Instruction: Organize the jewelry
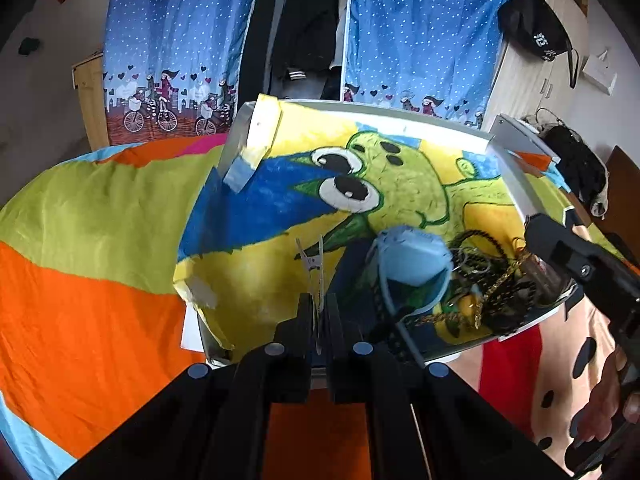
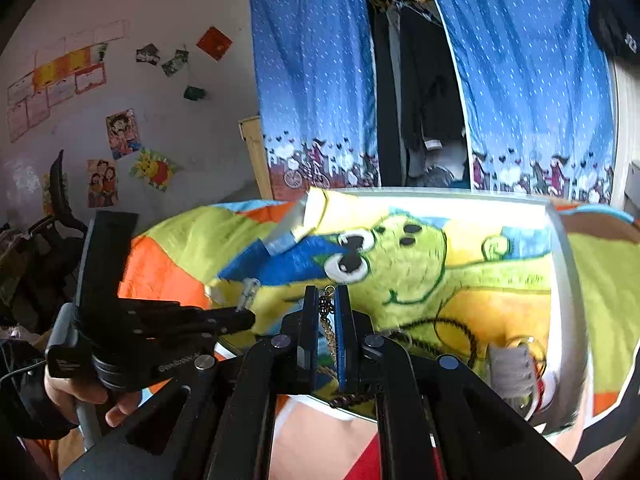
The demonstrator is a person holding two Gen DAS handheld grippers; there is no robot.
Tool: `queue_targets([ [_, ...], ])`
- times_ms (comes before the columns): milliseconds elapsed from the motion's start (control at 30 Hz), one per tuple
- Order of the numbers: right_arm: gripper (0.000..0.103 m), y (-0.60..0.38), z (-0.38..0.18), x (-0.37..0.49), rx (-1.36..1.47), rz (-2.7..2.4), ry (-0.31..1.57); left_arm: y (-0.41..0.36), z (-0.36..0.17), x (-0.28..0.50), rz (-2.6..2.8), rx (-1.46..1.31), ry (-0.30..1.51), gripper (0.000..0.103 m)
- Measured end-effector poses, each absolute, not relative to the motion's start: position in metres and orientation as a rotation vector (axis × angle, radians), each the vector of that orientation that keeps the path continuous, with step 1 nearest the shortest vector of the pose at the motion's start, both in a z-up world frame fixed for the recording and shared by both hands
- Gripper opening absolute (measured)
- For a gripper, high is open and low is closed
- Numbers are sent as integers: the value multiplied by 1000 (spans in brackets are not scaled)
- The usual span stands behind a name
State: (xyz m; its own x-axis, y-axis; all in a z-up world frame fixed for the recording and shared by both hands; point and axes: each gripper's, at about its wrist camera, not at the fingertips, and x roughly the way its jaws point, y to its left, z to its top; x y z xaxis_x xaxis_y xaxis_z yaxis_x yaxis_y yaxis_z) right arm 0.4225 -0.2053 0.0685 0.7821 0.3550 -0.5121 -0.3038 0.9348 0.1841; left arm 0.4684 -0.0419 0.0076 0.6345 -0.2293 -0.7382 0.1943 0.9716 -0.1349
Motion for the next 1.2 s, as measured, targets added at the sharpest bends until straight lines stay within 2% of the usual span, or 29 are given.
queue_targets([
  [333,7,-213,26,428,73,311,625,-46,-6,466,-242,-23,848,5],
  [700,8,-220,28,415,46,265,571,-49,-6,462,-267,-13,821,6],
  [800,11,-228,34,410,46,252,549,-50,-3,460,-276,-27,802,8],
  [867,20,-234,39,407,36,241,532,-50,0,458,-273,-30,785,21],
  [933,36,-239,42,404,37,227,515,-49,3,455,-261,-34,766,28],
  [1033,37,-246,47,400,50,213,498,-48,6,452,-248,-41,747,34],
  [1100,41,-250,51,396,43,198,480,-47,9,449,-232,-42,731,49],
  [1167,51,-254,54,390,37,180,463,-44,13,443,-202,-50,699,79],
  [1200,56,-256,55,387,39,176,454,-41,16,438,-187,-60,666,82],
])
